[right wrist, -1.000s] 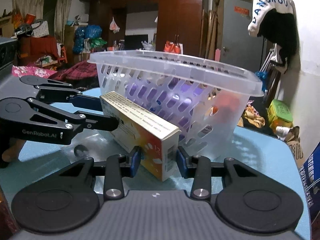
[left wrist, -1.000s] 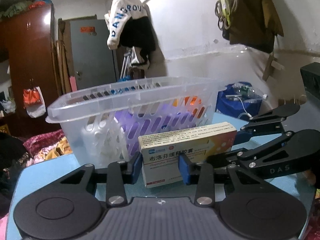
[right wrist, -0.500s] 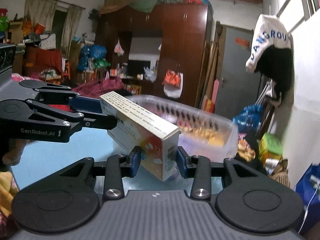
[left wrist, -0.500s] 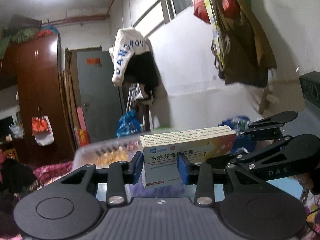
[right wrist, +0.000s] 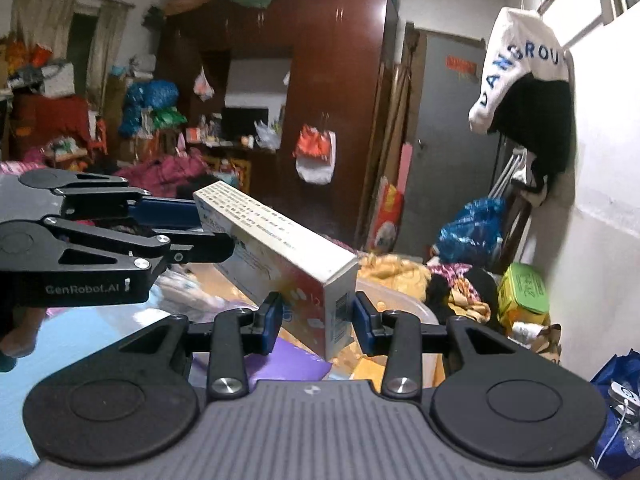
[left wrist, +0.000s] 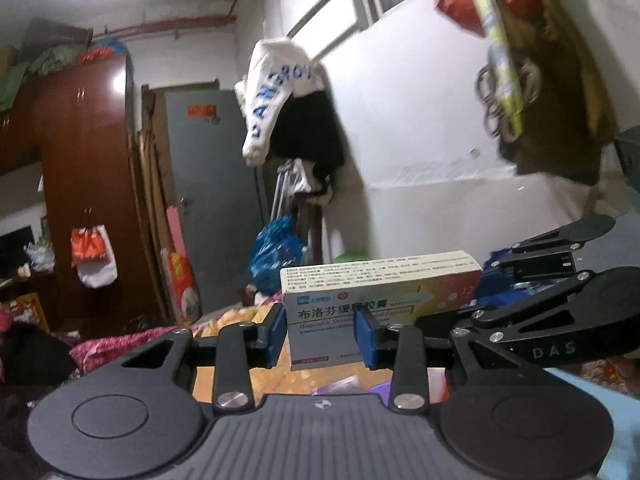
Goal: Organize objects
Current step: 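Carry the white medicine box with the right gripper into the basket and release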
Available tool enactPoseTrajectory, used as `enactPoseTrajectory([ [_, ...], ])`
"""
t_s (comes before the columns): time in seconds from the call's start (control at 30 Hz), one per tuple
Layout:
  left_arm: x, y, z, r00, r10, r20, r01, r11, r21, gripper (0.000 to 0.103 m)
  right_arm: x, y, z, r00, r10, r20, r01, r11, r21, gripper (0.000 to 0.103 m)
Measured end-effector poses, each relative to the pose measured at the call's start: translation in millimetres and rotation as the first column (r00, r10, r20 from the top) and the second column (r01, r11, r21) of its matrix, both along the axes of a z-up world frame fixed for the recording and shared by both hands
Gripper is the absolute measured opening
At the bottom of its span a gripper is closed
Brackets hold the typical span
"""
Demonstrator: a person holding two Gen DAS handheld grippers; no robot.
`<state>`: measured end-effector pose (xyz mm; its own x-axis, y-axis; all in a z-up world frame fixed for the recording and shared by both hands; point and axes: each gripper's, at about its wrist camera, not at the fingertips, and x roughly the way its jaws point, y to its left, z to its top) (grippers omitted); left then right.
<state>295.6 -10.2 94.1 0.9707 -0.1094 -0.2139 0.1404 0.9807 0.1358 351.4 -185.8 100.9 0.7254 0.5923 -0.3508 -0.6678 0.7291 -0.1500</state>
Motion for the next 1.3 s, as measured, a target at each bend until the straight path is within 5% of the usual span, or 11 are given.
enactPoseTrajectory([
  [0.3, 21, 6, -18, 0.993, 0.099, -0.068, -0.097, 0.995, 0.031, 0.04, 17, 27, -23, 0.999, -0.022, -0.035, 0.019, 0.996, -0.093, 0.042],
  [0.83, 31, 2, -21, 0.979, 0.127, -0.158, -0.122, 0.991, 0.046, 0.044, 21, 19, -28, 0.992, -0.039, -0.119, 0.028, 0.996, -0.087, 0.048],
  [0.93, 29, 6, -20, 0.98, 0.136, -0.144, -0.133, 0.991, 0.033, 0.051, 21, 15, -27, 0.992, -0.056, -0.113, 0.047, 0.996, -0.079, 0.064],
  [1.0, 24, 9, -19, 0.982, 0.139, -0.126, -0.138, 0.99, 0.018, 0.07, 17, 9, -23, 0.994, -0.074, -0.078, 0.068, 0.995, -0.069, 0.087],
  [1.1, 11, 16, -14, 0.988, 0.131, -0.087, -0.134, 0.991, -0.025, 0.081, 8, -4, -13, 0.994, -0.107, -0.013, 0.106, 0.994, -0.027, 0.103],
  [1.3, -40, 21, -2, 0.996, 0.088, 0.008, -0.086, 0.99, -0.115, 0.091, -27, -34, 1, 0.994, -0.1, 0.041, 0.098, 0.994, 0.046, 0.103],
])
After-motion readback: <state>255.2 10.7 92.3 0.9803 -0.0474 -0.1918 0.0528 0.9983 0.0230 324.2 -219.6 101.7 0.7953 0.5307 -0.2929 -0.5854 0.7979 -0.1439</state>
